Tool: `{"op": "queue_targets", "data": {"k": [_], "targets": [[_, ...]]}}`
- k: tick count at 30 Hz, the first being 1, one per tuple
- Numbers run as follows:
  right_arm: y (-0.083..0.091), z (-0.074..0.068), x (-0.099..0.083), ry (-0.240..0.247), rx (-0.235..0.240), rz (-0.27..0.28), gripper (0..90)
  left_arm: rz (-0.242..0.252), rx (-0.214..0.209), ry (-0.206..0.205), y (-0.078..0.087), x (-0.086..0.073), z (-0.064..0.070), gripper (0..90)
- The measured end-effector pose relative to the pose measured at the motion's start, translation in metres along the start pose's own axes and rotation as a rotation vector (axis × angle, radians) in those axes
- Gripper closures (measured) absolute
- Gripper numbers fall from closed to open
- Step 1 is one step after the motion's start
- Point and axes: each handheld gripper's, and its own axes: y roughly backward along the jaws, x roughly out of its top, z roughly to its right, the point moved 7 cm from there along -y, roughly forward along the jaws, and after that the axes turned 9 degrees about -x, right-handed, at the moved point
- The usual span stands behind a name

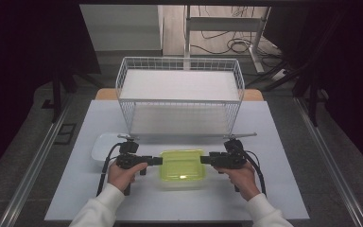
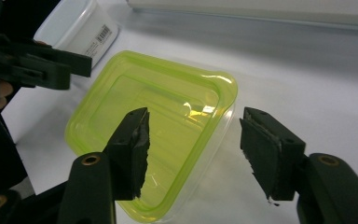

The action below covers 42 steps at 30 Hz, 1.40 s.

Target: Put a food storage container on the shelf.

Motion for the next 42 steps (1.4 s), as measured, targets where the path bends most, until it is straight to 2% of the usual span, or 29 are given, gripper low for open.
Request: {"op": "queue_targets", "data": {"k": [5,13,16,19,21,22,24,26,27,32,37,42], "targets": [[-0.006,0.003,-0.005,-0.031,0.021,-0.027,46.3,-0.019,-0.011,-0.003,-0.006,-0.003,0.000,43.3],[-0.016,0.005,-0.012,-0.070,0.043,-0.073,51.5,-0.035,-0.048,0.041,-0.012,-0.009,-0.008,50.3],[-0.018,0.005,-0.013,-0.084,0.062,-0.084,55.0,-0.039,-0.050,0.047,-0.012,-0.009,-0.009,53.6],[-0.021,0.005,-0.014,-0.099,0.072,-0.093,59.9,-0.046,-0.077,0.051,-0.014,-0.010,-0.007,57.9],[-0.022,0.005,-0.015,-0.120,0.082,-0.100,66.3,-0.055,-0.093,0.065,-0.017,-0.011,-0.005,62.7],[-0.024,0.006,-0.016,-0.140,0.102,-0.103,69.8,-0.057,-0.088,0.066,-0.019,-0.011,-0.005,64.4],[-0.025,0.007,-0.018,-0.165,0.111,-0.112,71.1,-0.053,-0.073,0.069,-0.019,-0.011,-0.003,69.9],[-0.023,0.008,-0.018,-0.193,0.124,-0.113,73.4,-0.034,-0.084,0.073,-0.018,-0.010,-0.001,72.8],[-0.021,0.009,-0.018,-0.198,0.125,-0.109,74.4,-0.025,-0.078,0.063,-0.016,-0.009,0.001,74.2],[-0.014,0.006,-0.016,-0.197,0.124,-0.080,77.7,-0.004,-0.078,0.051,-0.013,-0.009,0.006,77.2],[-0.009,0.003,-0.015,-0.158,0.129,-0.061,78.6,0.022,-0.093,0.033,-0.007,-0.007,0.010,78.4],[0.001,-0.002,-0.008,-0.112,0.123,-0.026,78.7,0.049,-0.096,-0.012,0.001,-0.003,0.020,78.5]]}}
